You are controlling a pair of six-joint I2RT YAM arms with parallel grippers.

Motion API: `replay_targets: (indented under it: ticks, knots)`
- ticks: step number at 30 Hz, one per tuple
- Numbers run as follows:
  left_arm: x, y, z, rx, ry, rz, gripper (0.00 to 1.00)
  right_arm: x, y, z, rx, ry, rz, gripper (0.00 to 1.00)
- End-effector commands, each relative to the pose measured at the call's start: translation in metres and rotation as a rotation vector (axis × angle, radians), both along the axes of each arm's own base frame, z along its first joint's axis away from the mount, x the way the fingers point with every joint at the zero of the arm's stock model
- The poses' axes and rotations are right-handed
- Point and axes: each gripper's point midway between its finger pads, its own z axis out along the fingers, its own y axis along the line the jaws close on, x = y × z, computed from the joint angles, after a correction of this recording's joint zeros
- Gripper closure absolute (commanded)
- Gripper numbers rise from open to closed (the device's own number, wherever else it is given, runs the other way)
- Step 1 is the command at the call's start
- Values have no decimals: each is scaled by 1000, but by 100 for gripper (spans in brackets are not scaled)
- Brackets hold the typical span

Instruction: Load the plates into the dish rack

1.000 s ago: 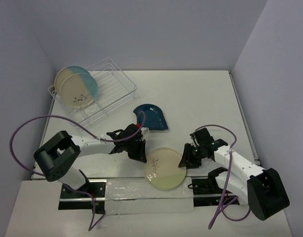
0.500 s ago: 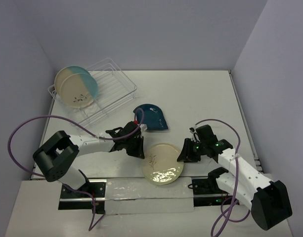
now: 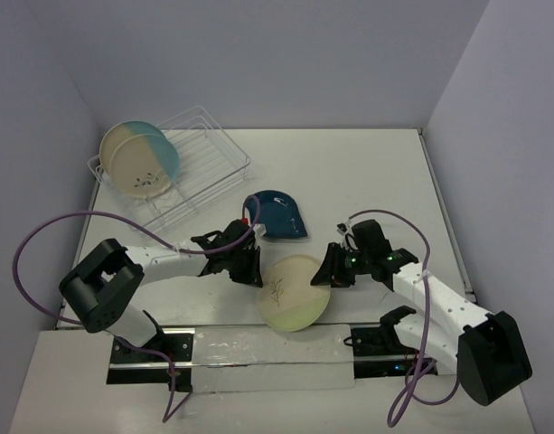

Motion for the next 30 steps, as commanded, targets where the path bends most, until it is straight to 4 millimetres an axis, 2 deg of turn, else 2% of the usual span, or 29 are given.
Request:
replay_targets:
  ticks: [1, 9, 11, 17, 19, 20, 22, 23, 24, 25, 26, 27, 29, 30]
  knots:
    - [23, -32, 17, -122, -107, -3, 100, 13, 36, 48, 173, -112, 116, 66]
    - [27, -26, 24, -129, -144, 29, 100, 17, 31, 35, 113, -66, 70, 81]
    - [29, -25, 27, -131, -156, 38, 100, 18, 29, 33, 86, -64, 61, 100]
    - [37, -20, 39, -128, -204, 75, 98, 27, 25, 38, 47, -114, 50, 100]
    - [48, -13, 51, -115, -249, 121, 85, 33, 23, 47, 43, -181, 56, 100]
    - [53, -12, 65, -131, -283, 141, 77, 34, 23, 55, 50, -221, 55, 100]
    - [65, -5, 87, -157, -323, 193, 52, 38, 22, 73, 68, -309, 55, 100]
    - [71, -1, 96, -162, -347, 225, 34, 41, 22, 82, 73, -353, 52, 100]
    - [77, 2, 108, -179, -376, 248, 21, 44, 21, 91, 81, -397, 51, 100]
    - [81, 2, 124, -211, -411, 260, 14, 44, 21, 101, 93, -443, 53, 100]
    - [83, 2, 132, -227, -430, 264, 9, 45, 21, 106, 100, -466, 55, 100]
    - [87, 3, 142, -243, -458, 276, 7, 45, 21, 111, 109, -484, 58, 100]
    - [99, 5, 184, -319, -560, 332, 3, 42, 23, 129, 141, -550, 83, 100]
    - [99, 3, 194, -340, -601, 301, 3, 42, 24, 134, 149, -567, 94, 100]
